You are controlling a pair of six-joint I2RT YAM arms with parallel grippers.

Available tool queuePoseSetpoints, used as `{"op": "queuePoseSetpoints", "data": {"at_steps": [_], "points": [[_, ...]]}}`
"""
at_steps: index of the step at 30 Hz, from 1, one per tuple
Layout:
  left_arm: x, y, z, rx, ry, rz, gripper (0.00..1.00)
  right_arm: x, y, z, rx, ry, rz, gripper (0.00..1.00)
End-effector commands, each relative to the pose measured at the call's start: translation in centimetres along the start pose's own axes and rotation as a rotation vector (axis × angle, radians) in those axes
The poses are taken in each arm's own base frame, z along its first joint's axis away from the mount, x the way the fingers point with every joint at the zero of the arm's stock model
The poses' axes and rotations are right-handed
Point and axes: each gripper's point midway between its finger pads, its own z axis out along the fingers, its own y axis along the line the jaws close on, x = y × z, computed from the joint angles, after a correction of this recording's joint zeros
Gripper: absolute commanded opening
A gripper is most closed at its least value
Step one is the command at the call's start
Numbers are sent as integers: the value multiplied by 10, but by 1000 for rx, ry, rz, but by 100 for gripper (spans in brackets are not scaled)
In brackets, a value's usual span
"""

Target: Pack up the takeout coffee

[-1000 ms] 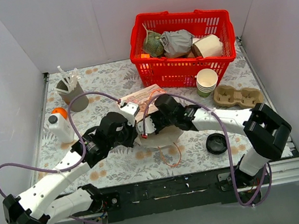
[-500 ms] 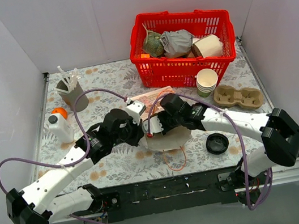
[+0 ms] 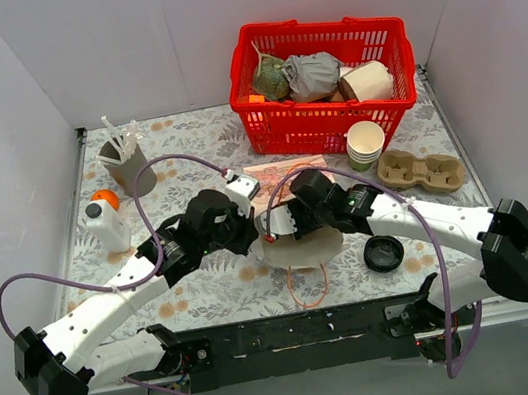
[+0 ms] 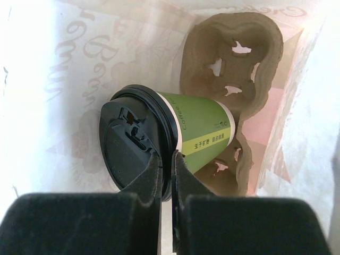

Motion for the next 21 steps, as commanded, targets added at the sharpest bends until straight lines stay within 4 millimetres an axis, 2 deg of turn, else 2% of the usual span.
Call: {"op": "queuePoseSetpoints", "data": {"at_steps": [1, 2, 3, 5, 7, 9, 14, 17, 21], "points": [[-24, -5, -7, 7, -67, -11, 0, 8, -4, -16, 72, 15, 73, 1], [-25, -5, -7, 8, -73, -11, 0, -3, -17, -24, 137, -42, 75, 1], [-26, -6, -7, 9, -77, -14, 0, -10, -22, -27, 162, -81, 80, 1], [-29, -7, -8, 13, -83, -25, 0, -27, -13, -32, 121, -184, 87, 1], [-30, -7, -8, 12, -86, -32, 0, -34, -9, -35, 100, -222, 119, 1], [-32, -8, -9, 15, -90, -37, 0, -30, -6, -37, 95, -204, 139, 1], [-28, -15, -10, 62, -82, -7, 0, 9, -6, -32, 130, 0, 155, 1], [-23, -24, -12, 124, -72, 27, 0, 15, -6, -26, 115, 43, 106, 1], [-17, -32, -13, 179, -61, 54, 0, 7, -4, -14, 71, 2, -7, 1]]}}
